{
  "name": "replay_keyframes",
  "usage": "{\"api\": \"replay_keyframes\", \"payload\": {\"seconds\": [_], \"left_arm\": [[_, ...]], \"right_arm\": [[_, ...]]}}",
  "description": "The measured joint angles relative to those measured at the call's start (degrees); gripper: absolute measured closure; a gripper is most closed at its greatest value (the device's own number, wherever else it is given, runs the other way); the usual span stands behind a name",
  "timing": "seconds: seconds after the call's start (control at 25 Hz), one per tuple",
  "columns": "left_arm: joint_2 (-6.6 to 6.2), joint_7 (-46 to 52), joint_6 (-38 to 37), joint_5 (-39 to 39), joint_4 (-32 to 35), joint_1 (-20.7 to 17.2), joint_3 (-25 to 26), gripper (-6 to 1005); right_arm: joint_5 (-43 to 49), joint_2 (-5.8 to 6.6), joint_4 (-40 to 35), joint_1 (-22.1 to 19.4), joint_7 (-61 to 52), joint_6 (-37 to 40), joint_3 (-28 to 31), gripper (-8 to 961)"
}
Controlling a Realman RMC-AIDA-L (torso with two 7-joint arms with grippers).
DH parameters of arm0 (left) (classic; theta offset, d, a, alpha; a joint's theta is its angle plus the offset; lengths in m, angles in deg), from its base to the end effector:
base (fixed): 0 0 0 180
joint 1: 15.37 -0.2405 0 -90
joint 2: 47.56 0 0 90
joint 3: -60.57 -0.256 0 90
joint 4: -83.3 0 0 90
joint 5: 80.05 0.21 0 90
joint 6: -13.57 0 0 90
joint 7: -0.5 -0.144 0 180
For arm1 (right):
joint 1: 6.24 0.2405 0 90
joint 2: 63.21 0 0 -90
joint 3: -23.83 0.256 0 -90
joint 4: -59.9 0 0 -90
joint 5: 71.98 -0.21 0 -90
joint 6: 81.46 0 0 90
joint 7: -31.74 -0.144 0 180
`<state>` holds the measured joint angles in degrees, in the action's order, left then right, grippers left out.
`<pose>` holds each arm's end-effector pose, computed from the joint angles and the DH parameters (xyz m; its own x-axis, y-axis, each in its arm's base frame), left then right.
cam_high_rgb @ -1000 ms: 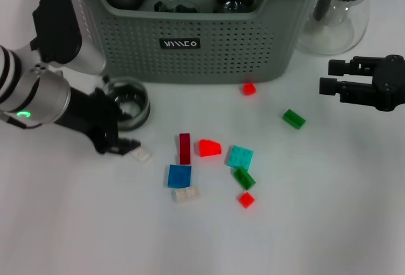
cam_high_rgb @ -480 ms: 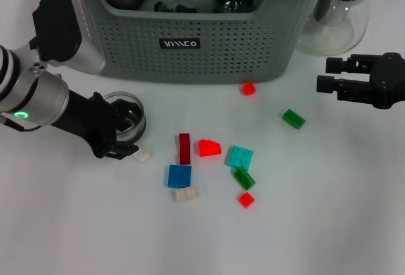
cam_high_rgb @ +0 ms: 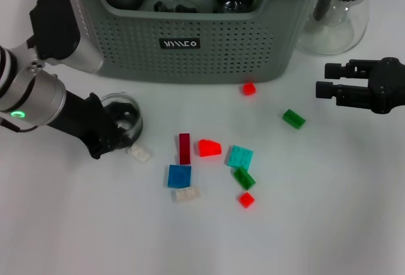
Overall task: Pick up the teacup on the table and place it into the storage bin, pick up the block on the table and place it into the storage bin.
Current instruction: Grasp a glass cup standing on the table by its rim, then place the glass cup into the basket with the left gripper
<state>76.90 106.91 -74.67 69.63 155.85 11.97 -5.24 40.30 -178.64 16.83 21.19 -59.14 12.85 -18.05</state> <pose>-0.2388 0.3288 -0.0059 0.9030 0.3411 -0.2611 0.2725 -0.9247 -0.2658 0.2700 0.3240 0.0367 0.7407 -0.4505 -0.4985 -0.5537 -0.8295 -0.0732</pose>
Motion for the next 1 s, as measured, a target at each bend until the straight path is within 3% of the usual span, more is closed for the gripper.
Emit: {"api": "replay_keyframes", "payload": {"seconds": [0.12,0.28,0.4,0.56,0.68,0.8,0.92,1.0], "left_arm": [[-0.28,-0.59,-4.57,-0.57,0.04,1.04,1.80,842],[-0.84,-5.02,-13.41,-5.05,-1.05,3.74,9.82,949],[-2.65,-9.63,-21.82,-13.46,-4.67,6.17,17.53,953],[-6.16,-11.83,-29.04,-32.06,-14.25,9.29,24.53,953],[-6.77,-7.41,-28.33,-47.62,-16.88,9.88,26.77,949],[-6.47,1.12,-21.03,-57.76,-12.22,11.13,27.63,946],[-7.30,8.99,-12.31,-57.91,-7.24,13.59,25.80,942],[-9.54,15.20,-5.35,-54.99,-7.33,17.00,23.15,940]], "right_arm": [[0.04,-0.02,0.00,0.02,0.00,0.00,0.04,361],[0.06,0.00,0.00,0.02,0.00,0.01,0.10,361],[0.06,0.01,0.00,-0.02,0.00,0.00,0.02,360],[0.06,0.02,0.00,-0.12,0.00,0.00,-0.02,360],[0.06,0.03,0.00,-0.22,0.01,0.18,-0.03,361],[0.04,-0.02,0.00,-0.38,0.52,0.47,-0.03,361],[0.04,-0.52,0.04,-0.91,5.11,1.76,0.06,360],[-0.03,-1.20,0.57,-1.48,12.78,3.59,0.16,362]]}}
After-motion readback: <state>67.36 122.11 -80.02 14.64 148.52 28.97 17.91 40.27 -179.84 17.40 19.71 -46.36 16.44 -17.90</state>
